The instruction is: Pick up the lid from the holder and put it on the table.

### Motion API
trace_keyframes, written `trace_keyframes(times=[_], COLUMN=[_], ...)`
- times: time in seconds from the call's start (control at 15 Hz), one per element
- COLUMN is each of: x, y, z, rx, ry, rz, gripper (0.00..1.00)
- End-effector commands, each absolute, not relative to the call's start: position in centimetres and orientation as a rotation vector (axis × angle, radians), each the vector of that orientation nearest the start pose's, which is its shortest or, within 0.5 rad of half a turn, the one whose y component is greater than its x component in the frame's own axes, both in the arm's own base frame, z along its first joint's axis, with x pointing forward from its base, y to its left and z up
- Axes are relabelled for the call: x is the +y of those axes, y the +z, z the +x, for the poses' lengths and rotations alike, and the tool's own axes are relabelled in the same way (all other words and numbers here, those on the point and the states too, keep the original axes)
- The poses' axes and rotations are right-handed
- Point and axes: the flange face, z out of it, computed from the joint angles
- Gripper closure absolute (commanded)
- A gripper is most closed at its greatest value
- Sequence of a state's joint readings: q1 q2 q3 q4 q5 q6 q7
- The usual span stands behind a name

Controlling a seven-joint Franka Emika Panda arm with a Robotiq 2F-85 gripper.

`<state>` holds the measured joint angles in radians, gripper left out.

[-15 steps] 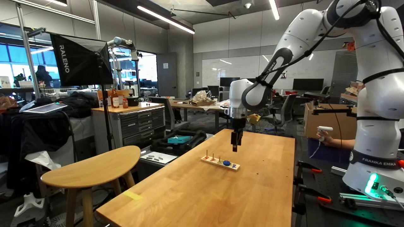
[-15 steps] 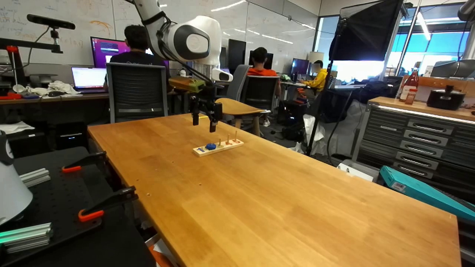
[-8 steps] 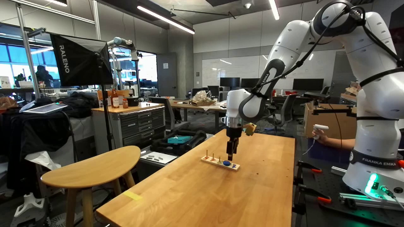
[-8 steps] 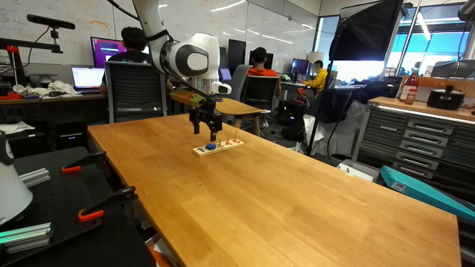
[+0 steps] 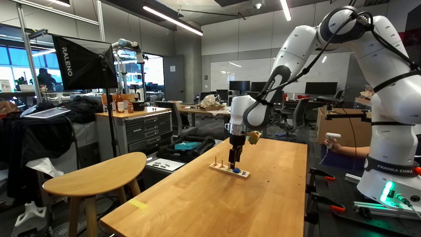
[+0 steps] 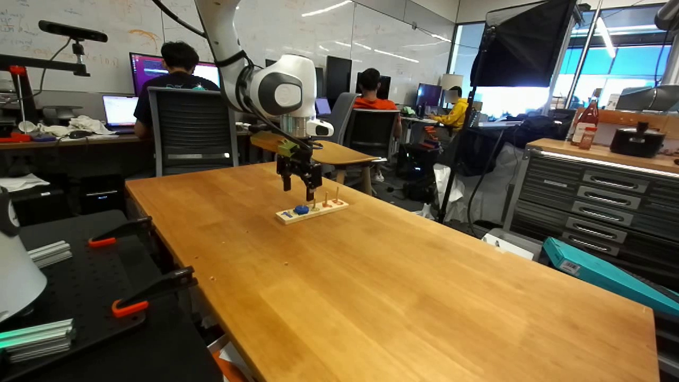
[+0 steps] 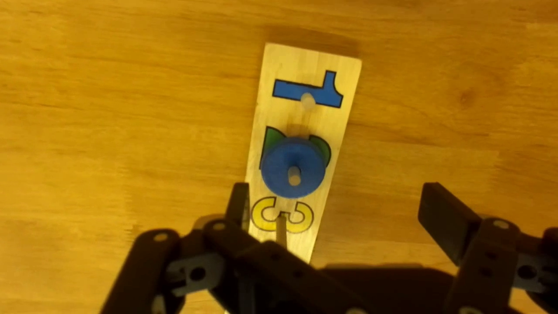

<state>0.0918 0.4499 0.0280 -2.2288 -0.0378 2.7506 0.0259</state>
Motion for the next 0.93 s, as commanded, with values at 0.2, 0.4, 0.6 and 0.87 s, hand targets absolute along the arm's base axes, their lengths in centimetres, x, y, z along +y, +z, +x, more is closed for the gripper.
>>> trace_keyframes(times=[0.2, 0.4, 0.6, 0.87], x=[6.0, 6.1, 6.2, 6.4], y=[15.6, 14.7, 14.0, 14.1], z=[56.2, 55.9, 55.7, 55.8], rx=[-0.148, -0.147, -0.15, -0.149], ry=[-0.118, -0.099, -0.085, -0.09], rz=[-3.15, -3.15, -3.151, -3.148], gripper=[0.0, 0.0, 0.25, 0.58])
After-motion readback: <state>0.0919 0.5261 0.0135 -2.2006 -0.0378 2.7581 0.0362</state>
